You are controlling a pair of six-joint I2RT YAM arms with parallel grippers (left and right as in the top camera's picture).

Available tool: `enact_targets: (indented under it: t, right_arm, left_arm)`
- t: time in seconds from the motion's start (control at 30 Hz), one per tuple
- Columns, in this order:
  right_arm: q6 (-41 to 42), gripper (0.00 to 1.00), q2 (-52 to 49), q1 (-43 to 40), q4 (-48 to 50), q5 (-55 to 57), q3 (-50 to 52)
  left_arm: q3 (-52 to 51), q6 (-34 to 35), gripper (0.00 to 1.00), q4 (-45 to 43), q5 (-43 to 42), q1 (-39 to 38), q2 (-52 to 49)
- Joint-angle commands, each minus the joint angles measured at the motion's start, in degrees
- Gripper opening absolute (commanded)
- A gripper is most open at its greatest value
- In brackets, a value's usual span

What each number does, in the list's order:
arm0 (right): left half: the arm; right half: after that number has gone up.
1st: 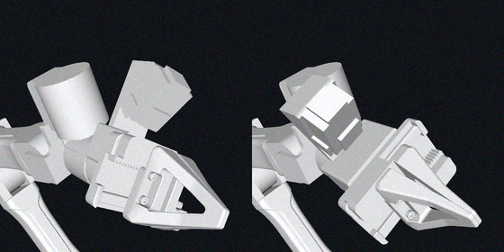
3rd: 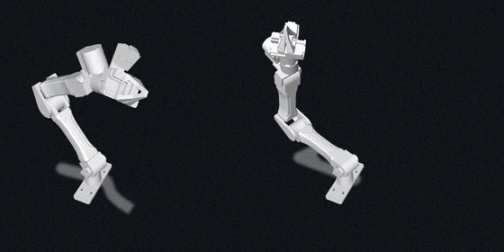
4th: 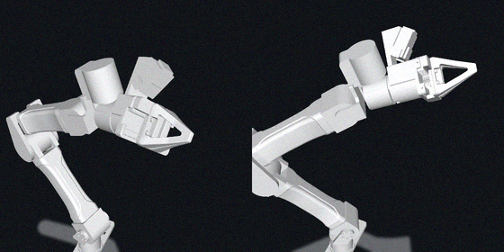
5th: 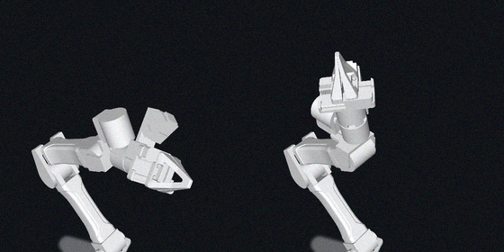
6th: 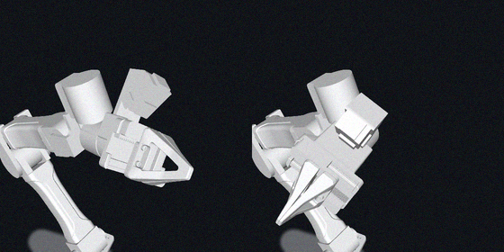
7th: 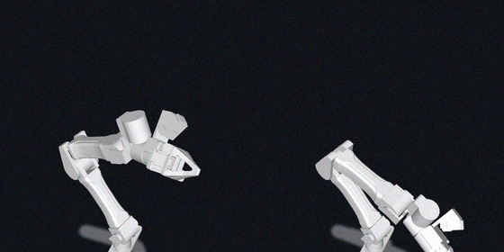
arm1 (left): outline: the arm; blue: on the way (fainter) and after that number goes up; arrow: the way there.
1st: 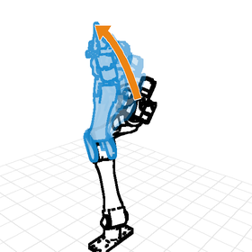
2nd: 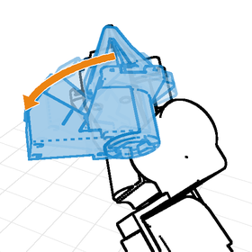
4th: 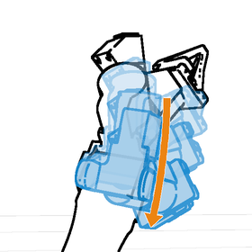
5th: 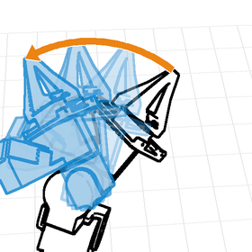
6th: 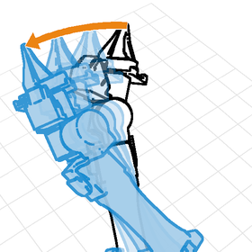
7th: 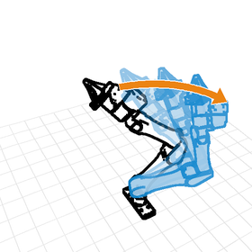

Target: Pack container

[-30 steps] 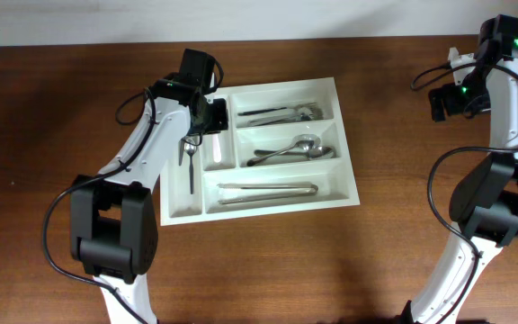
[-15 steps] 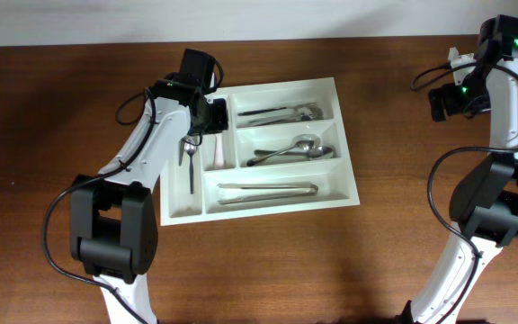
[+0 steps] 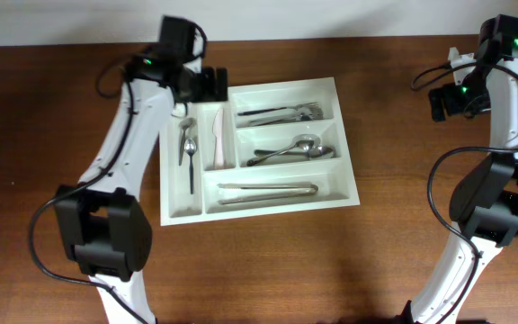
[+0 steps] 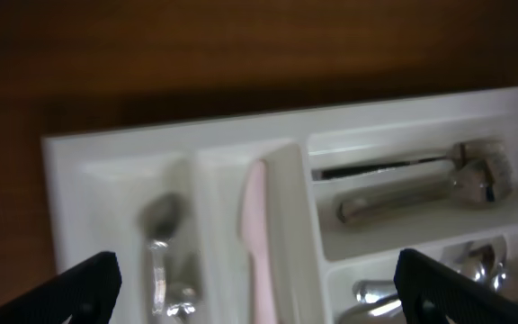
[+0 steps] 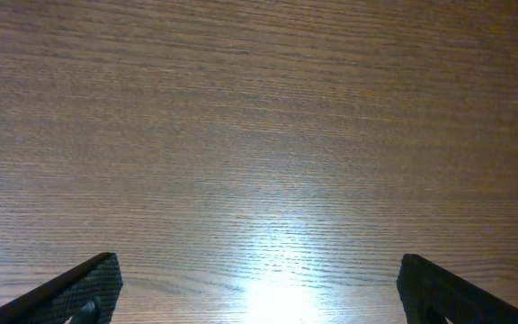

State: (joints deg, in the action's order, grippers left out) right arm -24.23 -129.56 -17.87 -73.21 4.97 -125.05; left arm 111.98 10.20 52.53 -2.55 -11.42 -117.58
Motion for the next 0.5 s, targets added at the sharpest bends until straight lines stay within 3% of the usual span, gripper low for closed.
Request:
enact_targets:
  t: [0.0, 0.17, 0.47]
  right_arm:
    - [0.04, 0.99, 1.75, -0.20, 0.13, -0.46, -0.46]
    - [0.04, 0.99, 1.75, -0.20, 0.11, -0.46, -0.46]
    - [0.04, 0.99, 1.75, -0.20, 0.13, -0.46, -0.46]
  left_arm:
    - [4.79, -5.42, 0.99, 3.52, 1.14, 1.42, 2.97]
    - [5.75, -6.88, 0.99, 8.13, 1.38, 2.91, 9.20]
    - [5.70, -6.82, 0.99, 21.77, 11.76, 3.34, 21.59]
